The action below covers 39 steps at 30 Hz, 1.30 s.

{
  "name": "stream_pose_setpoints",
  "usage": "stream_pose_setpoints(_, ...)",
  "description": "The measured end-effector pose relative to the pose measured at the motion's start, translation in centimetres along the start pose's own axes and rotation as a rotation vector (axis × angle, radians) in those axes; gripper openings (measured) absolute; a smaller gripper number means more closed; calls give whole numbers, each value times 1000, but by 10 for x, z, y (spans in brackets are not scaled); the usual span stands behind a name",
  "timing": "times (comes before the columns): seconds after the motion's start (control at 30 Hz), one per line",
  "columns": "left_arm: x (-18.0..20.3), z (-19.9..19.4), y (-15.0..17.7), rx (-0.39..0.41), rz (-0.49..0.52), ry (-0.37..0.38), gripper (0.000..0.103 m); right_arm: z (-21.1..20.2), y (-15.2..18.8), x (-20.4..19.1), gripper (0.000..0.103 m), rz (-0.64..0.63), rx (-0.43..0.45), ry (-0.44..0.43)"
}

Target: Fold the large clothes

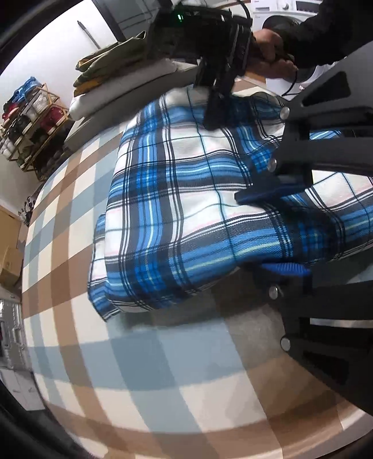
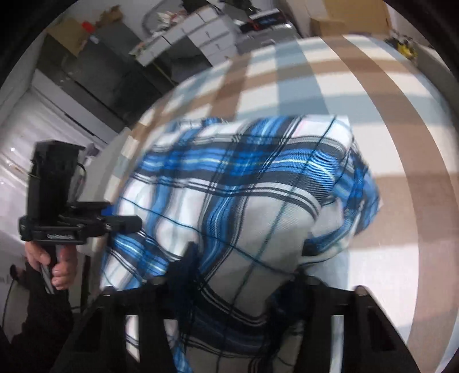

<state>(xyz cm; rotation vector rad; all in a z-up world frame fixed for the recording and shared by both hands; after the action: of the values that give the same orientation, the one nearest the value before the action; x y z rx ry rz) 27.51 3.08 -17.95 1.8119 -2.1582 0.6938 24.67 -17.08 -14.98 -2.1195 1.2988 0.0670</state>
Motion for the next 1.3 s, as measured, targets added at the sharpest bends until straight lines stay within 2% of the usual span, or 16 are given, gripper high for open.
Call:
stream_pose_setpoints(0.07,1,-6,2,25,-21,4,23,-7,-4,-11,32,-34,25,-9)
stream_pose_setpoints(0.27,-1,-48,5,107,-6,-13,21,-23,-33,-67,29,-157,98,-29)
stream_pose_setpoints(0.43,-37,-111,3,158,-84,32,21,-23,-76,-117,29,-187,127,-117)
stream_pose_setpoints(0.5,-58,-144,9,200,-125,53,21,-23,-96,-157,29,-218,149,-166)
stream_pose_setpoints(0.57,-77,-178,15,254,-151,34,21,-17,-109,-193,29,-265,170,-217)
stream_pose_setpoints(0.7,-138,-250,35,341,-251,-73,22,24,-142,-273,32,-294,162,-360)
stream_pose_setpoints(0.83,-214,-272,53,330,-389,-240,23,112,-158,-349,35,-286,73,-484)
stream_pose_setpoints(0.87,-240,-268,58,317,-422,-312,25,138,-157,-364,37,-286,35,-511)
stream_pose_setpoints(0.93,-277,-255,63,317,-459,-409,30,192,-148,-386,40,-288,-43,-498)
stream_pose_setpoints(1.0,-329,-223,76,291,-582,-467,31,240,-134,-396,47,-307,-188,-429)
stream_pose_setpoints(1.03,-350,-205,86,248,-647,-518,34,258,-121,-391,47,-289,-268,-374)
stream_pose_setpoints(1.07,-360,-202,93,253,-671,-518,37,259,-111,-384,47,-268,-274,-365)
stream_pose_setpoints(1.13,-362,-203,111,333,-685,-429,42,241,-100,-378,47,-329,-230,-351)
stream_pose_setpoints(1.17,-359,-209,116,347,-684,-436,43,222,-99,-377,47,-410,-178,-293)
stream_pose_setpoints(1.27,-349,-238,121,425,-635,-577,44,181,-117,-390,51,-555,-4,-216)
stream_pose_setpoints(1.3,-336,-244,125,471,-609,-624,51,176,-125,-402,59,-615,26,-201)
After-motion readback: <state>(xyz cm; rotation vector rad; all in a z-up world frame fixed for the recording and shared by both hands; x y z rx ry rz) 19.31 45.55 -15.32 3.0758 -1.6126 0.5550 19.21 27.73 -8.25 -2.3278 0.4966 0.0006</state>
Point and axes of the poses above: each gripper's, at about its wrist camera, not at the fingertips, and z roughly the way its jaws point, x to its right, y to its underside, the point moved 2 cm from there along z, roughly the way its jaws point, and after that the axes turned 9 degrees about -z, right-handed, at the moved point
